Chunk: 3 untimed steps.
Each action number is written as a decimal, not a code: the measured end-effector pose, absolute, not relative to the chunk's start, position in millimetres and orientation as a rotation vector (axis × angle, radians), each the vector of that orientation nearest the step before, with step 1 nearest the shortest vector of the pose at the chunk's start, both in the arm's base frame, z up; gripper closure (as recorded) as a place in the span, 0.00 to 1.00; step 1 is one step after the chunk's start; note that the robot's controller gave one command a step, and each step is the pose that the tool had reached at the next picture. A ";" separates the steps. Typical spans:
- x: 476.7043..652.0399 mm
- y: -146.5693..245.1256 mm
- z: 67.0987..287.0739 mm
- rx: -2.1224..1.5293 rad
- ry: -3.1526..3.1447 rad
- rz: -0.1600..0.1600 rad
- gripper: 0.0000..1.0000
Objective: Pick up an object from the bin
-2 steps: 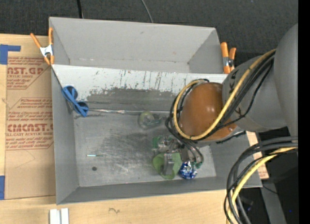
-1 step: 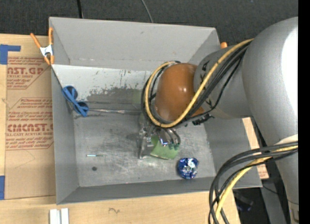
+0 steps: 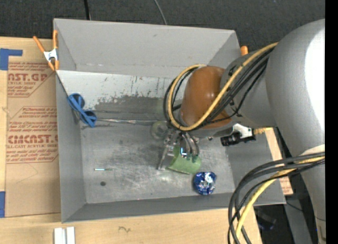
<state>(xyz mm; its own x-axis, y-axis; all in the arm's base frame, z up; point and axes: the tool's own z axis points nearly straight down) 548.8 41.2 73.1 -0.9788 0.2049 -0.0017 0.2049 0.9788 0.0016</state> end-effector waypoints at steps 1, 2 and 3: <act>578.4 -66.1 234.6 -0.145 3.128 -0.005 1.00; 577.0 -63.2 230.9 -0.149 3.135 0.001 0.00; 585.8 -15.1 117.4 -0.226 3.117 -0.001 0.00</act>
Offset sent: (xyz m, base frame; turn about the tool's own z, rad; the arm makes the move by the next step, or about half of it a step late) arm 0.0275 -0.1051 0.1578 -0.3018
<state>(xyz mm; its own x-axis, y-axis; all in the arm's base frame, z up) 585.8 -15.1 117.4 -0.9894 -0.1445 -0.0164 -0.1445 0.9895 -0.0016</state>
